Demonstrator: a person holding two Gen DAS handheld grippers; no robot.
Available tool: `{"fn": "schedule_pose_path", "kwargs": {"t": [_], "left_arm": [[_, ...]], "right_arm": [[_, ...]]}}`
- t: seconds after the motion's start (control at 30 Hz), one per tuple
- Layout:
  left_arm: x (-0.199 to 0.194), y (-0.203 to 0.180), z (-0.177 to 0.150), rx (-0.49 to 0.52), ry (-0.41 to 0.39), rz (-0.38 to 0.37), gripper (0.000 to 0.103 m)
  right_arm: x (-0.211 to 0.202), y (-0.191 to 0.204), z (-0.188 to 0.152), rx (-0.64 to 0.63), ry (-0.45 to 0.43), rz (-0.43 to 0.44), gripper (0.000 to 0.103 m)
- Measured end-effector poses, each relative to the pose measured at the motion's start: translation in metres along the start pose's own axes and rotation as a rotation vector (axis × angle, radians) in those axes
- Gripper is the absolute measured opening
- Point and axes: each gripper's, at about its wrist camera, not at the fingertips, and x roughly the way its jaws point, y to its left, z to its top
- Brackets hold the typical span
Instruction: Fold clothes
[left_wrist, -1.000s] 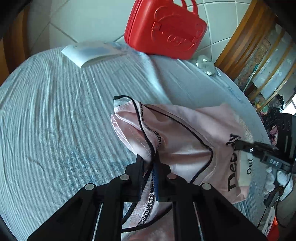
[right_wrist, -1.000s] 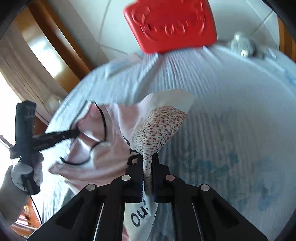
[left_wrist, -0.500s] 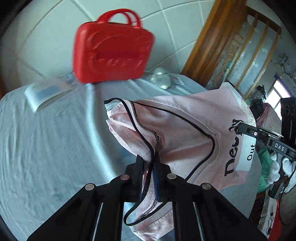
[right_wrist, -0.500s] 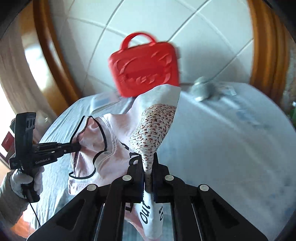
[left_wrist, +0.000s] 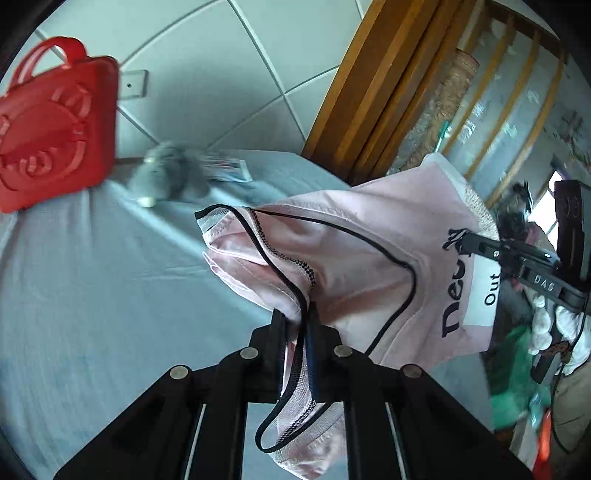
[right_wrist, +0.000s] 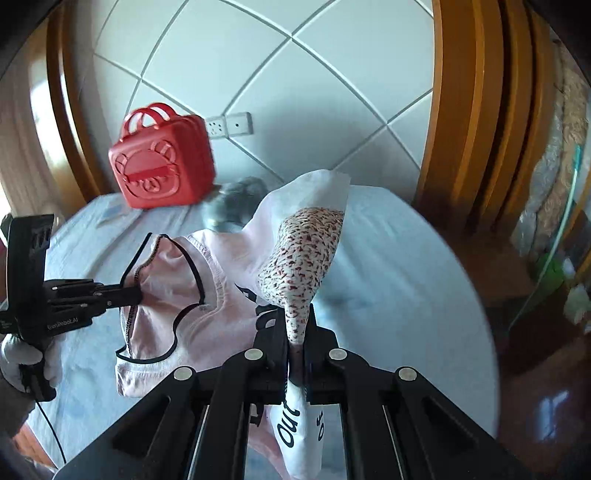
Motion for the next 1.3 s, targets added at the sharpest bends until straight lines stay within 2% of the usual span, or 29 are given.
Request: {"fn": "schedule_pose_path", "kwargs": {"t": [0.17, 0.2, 0.27, 0.33, 0.47, 0.57, 0.6, 0.63, 0.67, 0.73, 0.87, 1.0, 1.17, 1.2, 1.23, 1.3], "left_arm": [[0.095, -0.074, 0.033, -0.041, 0.030, 0.025, 0.008], [0.115, -0.084, 0.039, -0.032, 0.045, 0.051, 0.008], [0.160, -0.089, 0.058, -0.036, 0.058, 0.083, 0.008], [0.192, -0.095, 0.063, -0.027, 0.076, 0.128, 0.008], [0.236, -0.096, 0.074, -0.012, 0.129, 0.218, 0.008], [0.247, -0.092, 0.074, -0.005, 0.145, 0.280, 0.013], [0.250, -0.090, 0.074, -0.004, 0.150, 0.300, 0.015], [0.250, -0.091, 0.074, 0.002, 0.152, 0.325, 0.022], [0.250, -0.092, 0.073, 0.009, 0.155, 0.349, 0.035], [0.245, -0.094, 0.071, 0.022, 0.156, 0.398, 0.046], [0.222, -0.107, 0.068, 0.006, 0.125, 0.387, 0.049], [0.199, -0.134, 0.061, 0.024, 0.098, 0.335, 0.054], [0.195, -0.154, 0.039, 0.070, 0.139, 0.303, 0.055], [0.198, -0.153, 0.032, 0.070, 0.163, 0.308, 0.055], [0.202, -0.151, 0.026, 0.057, 0.187, 0.307, 0.055], [0.209, -0.146, 0.016, 0.030, 0.225, 0.307, 0.053]], "right_arm": [[0.039, -0.114, 0.023, -0.055, 0.091, 0.021, 0.005], [0.050, -0.132, 0.026, -0.059, 0.107, 0.023, 0.005], [0.074, -0.170, 0.030, -0.065, 0.137, 0.029, 0.005], [0.105, -0.203, 0.030, -0.040, 0.155, 0.054, 0.005], [0.158, -0.246, 0.014, 0.025, 0.216, 0.077, 0.005], [0.183, -0.269, -0.001, 0.075, 0.249, 0.073, 0.025], [0.186, -0.275, -0.004, 0.093, 0.254, 0.069, 0.037], [0.186, -0.280, -0.005, 0.103, 0.252, 0.070, 0.043], [0.183, -0.284, -0.005, 0.108, 0.246, 0.061, 0.044], [0.172, -0.293, -0.006, 0.117, 0.231, 0.034, 0.046], [0.136, -0.296, -0.015, 0.114, 0.184, 0.021, 0.049], [0.122, -0.284, -0.035, 0.089, 0.207, 0.026, 0.049], [0.127, -0.270, -0.072, 0.104, 0.297, 0.063, 0.049], [0.128, -0.268, -0.078, 0.106, 0.311, 0.081, 0.045], [0.129, -0.266, -0.082, 0.102, 0.319, 0.095, 0.024], [0.129, -0.263, -0.085, 0.080, 0.325, 0.082, 0.014]]}}
